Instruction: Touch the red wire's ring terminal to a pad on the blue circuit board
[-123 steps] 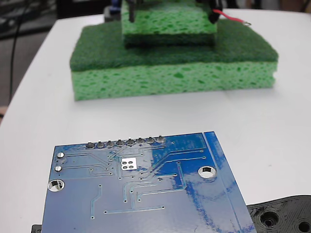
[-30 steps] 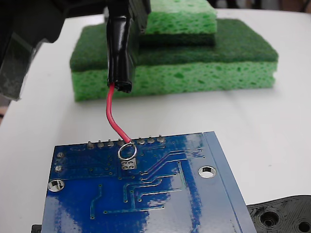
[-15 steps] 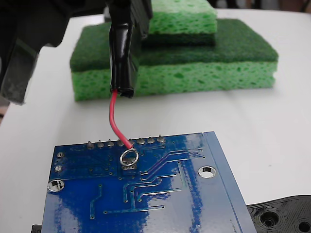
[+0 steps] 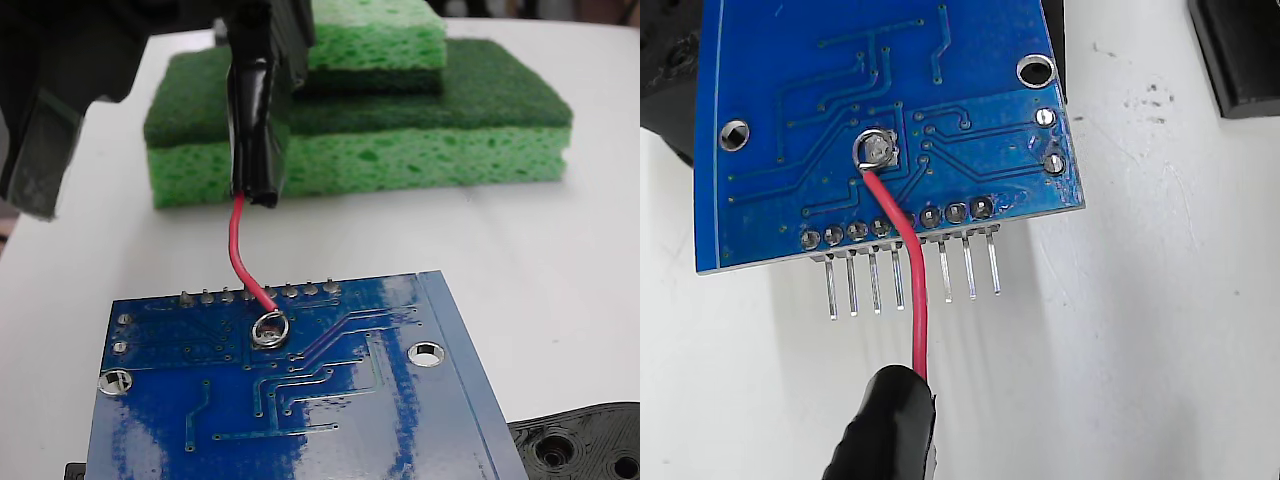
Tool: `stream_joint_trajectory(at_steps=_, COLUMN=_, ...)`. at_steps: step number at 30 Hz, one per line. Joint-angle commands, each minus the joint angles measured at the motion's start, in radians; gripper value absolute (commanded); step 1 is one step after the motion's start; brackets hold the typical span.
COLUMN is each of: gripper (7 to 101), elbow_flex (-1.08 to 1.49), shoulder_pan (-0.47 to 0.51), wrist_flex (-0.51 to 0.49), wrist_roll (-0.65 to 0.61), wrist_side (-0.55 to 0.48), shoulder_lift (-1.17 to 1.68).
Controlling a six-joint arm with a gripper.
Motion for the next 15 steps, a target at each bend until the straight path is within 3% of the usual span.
stream_joint_trajectory(at_steps=1, gripper=100.3, elbow_flex=-0.005, shoulder_pan=0.000, wrist_flex=-0.003, wrist_roll=0.000, wrist_side=0.003, shoulder_lift=0.008)
stream_joint_trajectory(at_steps=15, gripper=100.3, elbow_flex=-0.008, shoulder_pan=-0.012, wrist_flex=0.032, wrist_roll=-0.018, wrist_side=0.005, shoulder_lift=0.100)
